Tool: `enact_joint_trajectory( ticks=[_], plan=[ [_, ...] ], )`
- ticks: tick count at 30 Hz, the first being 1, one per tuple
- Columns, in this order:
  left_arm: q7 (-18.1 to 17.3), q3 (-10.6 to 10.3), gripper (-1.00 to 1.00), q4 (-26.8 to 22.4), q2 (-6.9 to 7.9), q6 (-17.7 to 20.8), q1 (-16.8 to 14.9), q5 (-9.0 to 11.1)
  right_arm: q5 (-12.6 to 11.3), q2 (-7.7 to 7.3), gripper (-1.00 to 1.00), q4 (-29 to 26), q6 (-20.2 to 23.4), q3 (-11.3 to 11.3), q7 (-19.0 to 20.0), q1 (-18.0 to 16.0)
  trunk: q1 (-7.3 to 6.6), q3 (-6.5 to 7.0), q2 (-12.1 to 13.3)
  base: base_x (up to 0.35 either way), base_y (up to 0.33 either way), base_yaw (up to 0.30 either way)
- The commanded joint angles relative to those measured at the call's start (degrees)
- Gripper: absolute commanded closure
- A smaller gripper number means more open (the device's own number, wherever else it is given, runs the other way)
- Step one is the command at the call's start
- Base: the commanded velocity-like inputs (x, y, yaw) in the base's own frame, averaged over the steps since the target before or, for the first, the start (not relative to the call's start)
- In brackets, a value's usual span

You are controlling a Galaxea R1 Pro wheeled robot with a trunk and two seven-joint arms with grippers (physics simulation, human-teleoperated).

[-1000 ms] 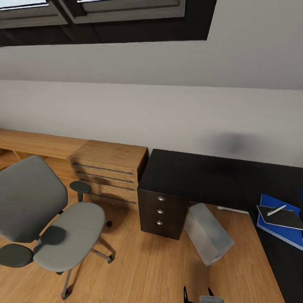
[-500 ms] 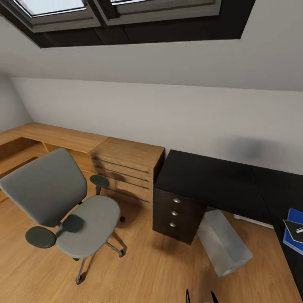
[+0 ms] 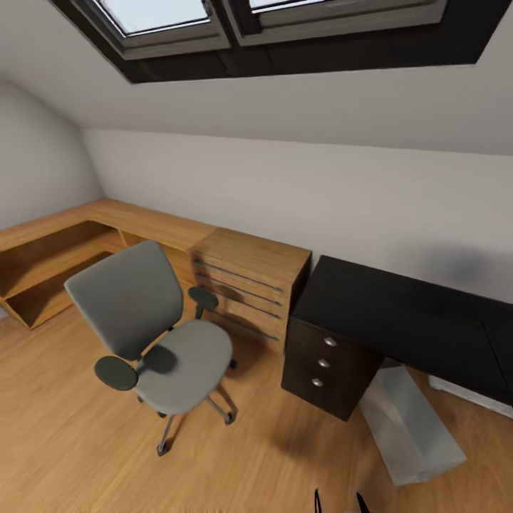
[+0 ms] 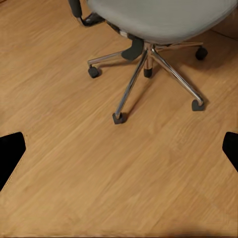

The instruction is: In the bedroom, organize the workspace by keeping the computer under the desk, ensuring the monitor is on the desk, placing the keyboard on the desk next to the monitor, placing the mouse on the desk next to the keyboard, moving the folder from the swivel chair onto the desk next to the mouse, stacking the notebook on top of the folder with the pen on top of the notebook, and positioning the swivel chair next to the desk.

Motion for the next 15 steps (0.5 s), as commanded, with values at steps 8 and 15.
enact_joint_trajectory(
  ticks=[8, 15],
  plan=[
    [0.3, -0.5, -1.00, 0.0, 0.01, -0.1, -0.1, 0.2, -0.2, 0.08, -1.00, 0.2, -0.2, 0.6, -0.3, 0.0, 0.01, -0.11, -0.1, -0.271, 0.115, 0.282],
    [0.3, -0.5, -1.00, 0.0, 0.05, -0.1, 0.0, 0.3, -0.2, 0.09, -1.00, 0.2, -0.2, 0.6, -0.2, 0.0, 0.01, -0.11, -0.1, -0.237, 0.004, 0.282]
  ],
)
